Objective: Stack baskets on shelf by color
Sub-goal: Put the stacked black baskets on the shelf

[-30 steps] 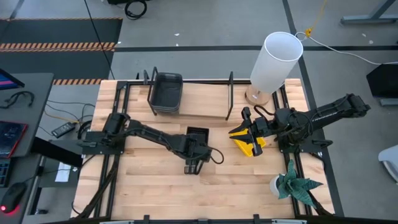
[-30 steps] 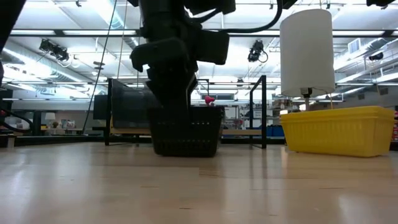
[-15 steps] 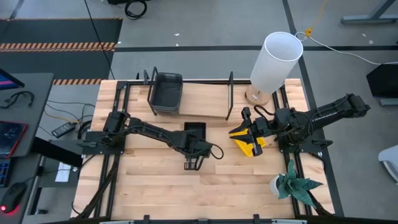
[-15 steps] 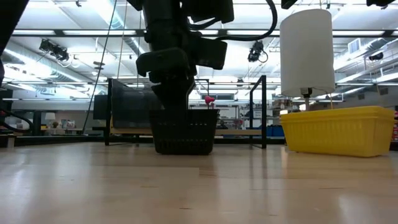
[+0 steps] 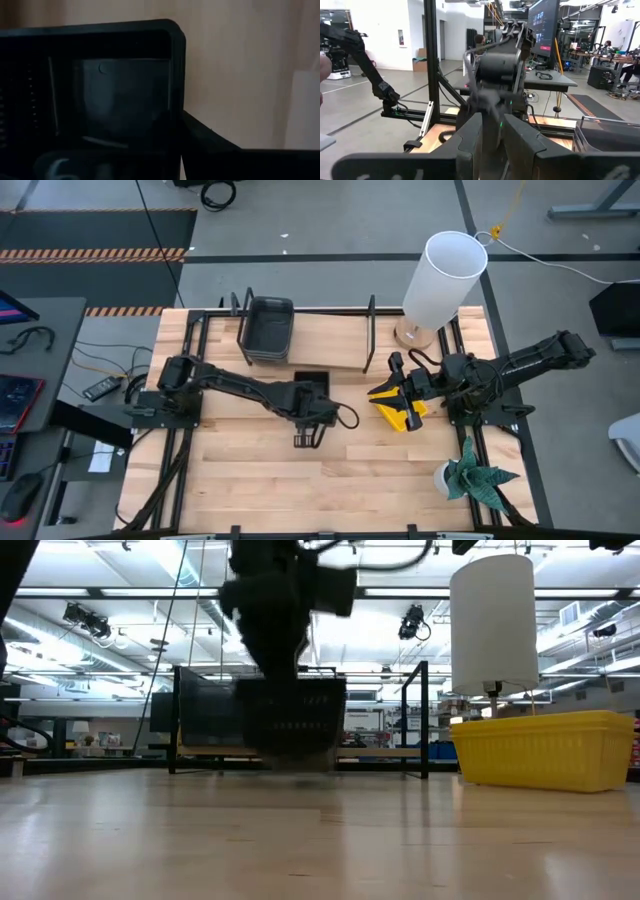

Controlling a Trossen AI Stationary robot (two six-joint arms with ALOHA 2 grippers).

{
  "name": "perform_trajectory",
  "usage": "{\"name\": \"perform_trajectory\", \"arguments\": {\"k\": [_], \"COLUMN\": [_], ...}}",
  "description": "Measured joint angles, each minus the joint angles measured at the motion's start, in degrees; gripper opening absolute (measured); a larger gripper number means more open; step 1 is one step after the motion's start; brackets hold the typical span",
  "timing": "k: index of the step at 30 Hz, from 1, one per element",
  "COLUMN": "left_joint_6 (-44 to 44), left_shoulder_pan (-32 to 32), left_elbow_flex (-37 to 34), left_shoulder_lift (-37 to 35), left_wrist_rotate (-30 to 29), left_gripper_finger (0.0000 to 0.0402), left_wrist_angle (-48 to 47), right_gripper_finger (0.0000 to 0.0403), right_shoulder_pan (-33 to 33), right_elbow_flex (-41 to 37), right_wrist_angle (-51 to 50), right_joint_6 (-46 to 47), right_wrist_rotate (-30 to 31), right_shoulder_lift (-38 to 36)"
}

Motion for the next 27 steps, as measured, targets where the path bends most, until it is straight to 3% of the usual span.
{"name": "perform_trajectory", "arguments": {"k": [11,17,27], "left_joint_6": [2.5,5.3,11.7], "left_shoulder_pan": [2.4,4.7,12.2], "left_elbow_flex": [9.1,9.0,9.0], "left_shoulder_lift": [-1.2,-1.2,-1.0], "left_wrist_rotate": [-2.7,-7.2,-8.1], "left_gripper_finger": [0.0032,0.0024,0.0031], "left_wrist_angle": [-6.8,-7.5,-6.5], "right_gripper_finger": [0.0083,0.0083,0.0083], "right_shoulder_pan": [0.0,0.0,0.0], "right_elbow_flex": [0.0,0.0,0.0], "right_wrist_angle": [-0.2,-0.3,-0.3], "right_joint_6": [0.1,0.1,0.1], "right_wrist_rotate": [0.0,-0.1,-1.0], "right_shoulder_lift": [0.0,0.0,0.0]}}
